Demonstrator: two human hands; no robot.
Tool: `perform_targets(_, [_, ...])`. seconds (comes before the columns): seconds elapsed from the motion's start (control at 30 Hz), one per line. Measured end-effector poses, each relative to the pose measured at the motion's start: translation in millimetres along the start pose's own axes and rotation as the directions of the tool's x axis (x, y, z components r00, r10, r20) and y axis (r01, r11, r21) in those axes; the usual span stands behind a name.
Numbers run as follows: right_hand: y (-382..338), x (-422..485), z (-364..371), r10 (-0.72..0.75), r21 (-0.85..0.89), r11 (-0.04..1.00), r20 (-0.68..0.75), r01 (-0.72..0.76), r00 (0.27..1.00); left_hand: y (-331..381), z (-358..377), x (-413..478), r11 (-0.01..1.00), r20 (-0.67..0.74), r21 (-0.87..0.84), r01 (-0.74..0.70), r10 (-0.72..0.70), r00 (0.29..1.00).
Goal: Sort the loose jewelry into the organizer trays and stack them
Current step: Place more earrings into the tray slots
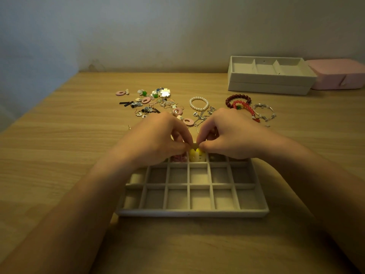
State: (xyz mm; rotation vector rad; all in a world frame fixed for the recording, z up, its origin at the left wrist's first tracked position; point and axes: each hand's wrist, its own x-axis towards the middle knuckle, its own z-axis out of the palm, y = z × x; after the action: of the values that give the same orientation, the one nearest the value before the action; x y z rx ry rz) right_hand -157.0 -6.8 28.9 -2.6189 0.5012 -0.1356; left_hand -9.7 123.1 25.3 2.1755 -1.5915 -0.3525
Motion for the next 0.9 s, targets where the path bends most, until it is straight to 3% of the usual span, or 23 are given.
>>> perform_targets(0.33, [2,-1,1,-0.009,0.032,0.999,0.028,0.008,1.000,-4,7,6,1.000,0.010,-0.005,-0.013,0.013,1.000])
perform_targets(0.5, [2,0,-1,0.017,0.034,0.999,-0.027,-0.016,0.999,-5,6,6,0.998,0.005,-0.053,-0.013,0.013,1.000])
perform_targets(0.67, [-2,-1,1,0.012,0.019,1.000,0.047,-0.013,0.999,-5,5,6,0.998,0.032,-0.068,-0.003,0.005,0.999])
perform_targets(0.8, [-1,4,-7,0.057,0.096,0.994,-0.055,-0.051,0.997,-3,-3,3,0.993,0.053,-0.116,0.020,-0.014,0.998])
perform_targets(0.9, [5,21,-10,0.101,0.150,0.985,-0.133,-0.081,0.986,-6,-12,7,0.984,-0.062,-0.176,0.031,-0.042,0.997])
